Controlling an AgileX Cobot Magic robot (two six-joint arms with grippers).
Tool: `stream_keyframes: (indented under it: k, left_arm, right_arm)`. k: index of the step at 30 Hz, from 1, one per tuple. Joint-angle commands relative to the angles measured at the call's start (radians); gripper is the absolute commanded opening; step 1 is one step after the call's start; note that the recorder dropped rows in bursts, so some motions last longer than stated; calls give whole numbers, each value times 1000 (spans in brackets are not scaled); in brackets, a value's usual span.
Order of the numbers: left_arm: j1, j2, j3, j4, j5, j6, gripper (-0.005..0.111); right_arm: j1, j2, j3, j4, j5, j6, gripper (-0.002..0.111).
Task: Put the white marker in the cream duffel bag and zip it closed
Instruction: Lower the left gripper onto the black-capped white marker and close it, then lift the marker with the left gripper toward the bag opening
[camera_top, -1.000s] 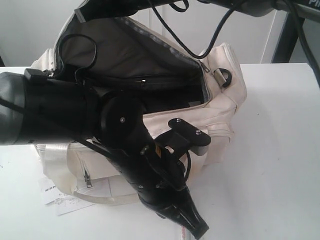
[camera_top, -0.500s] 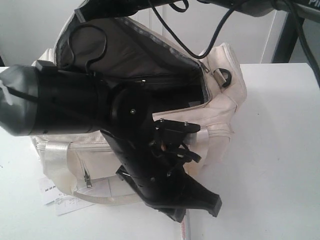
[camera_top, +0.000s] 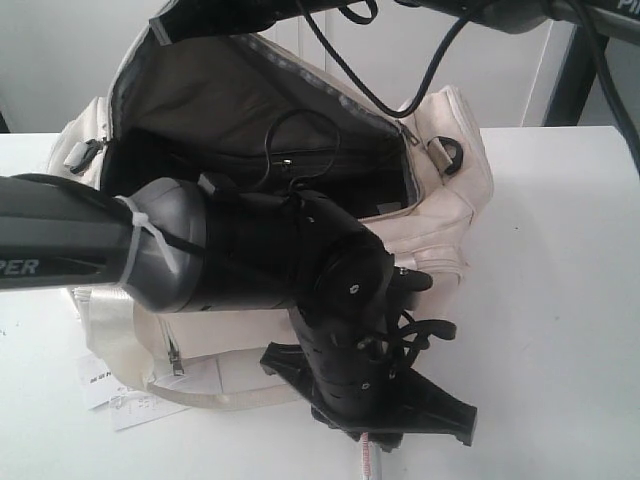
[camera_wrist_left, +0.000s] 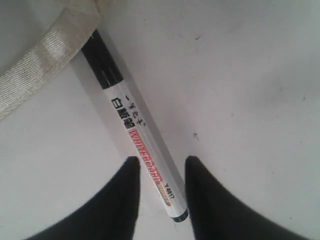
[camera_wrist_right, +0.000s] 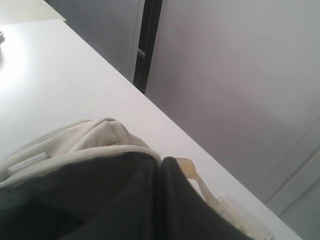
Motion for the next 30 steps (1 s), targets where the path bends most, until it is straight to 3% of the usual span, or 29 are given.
stream_keyframes:
  k: [1,6,17,24,30]
  left_arm:
    - [-7,5,-6,-7,-25,-33,66]
    - [-7,23,-4,66,-16,-150,65]
    - [-7,85,-4,47,-14,-167,65]
    - [-7,87,-4,47,-36,-167,57]
    - [-7,108,-4,47,-29,-167,57]
  right_arm:
    - [-7,-14,-2,4,-21,7,0]
    - [-7,-14,-2,4,-21,7,0]
    - [-7,-14,-2,4,-21,7,0]
    - [-7,-14,-2,4,-21,7,0]
    - [-7,-14,-2,4,-21,7,0]
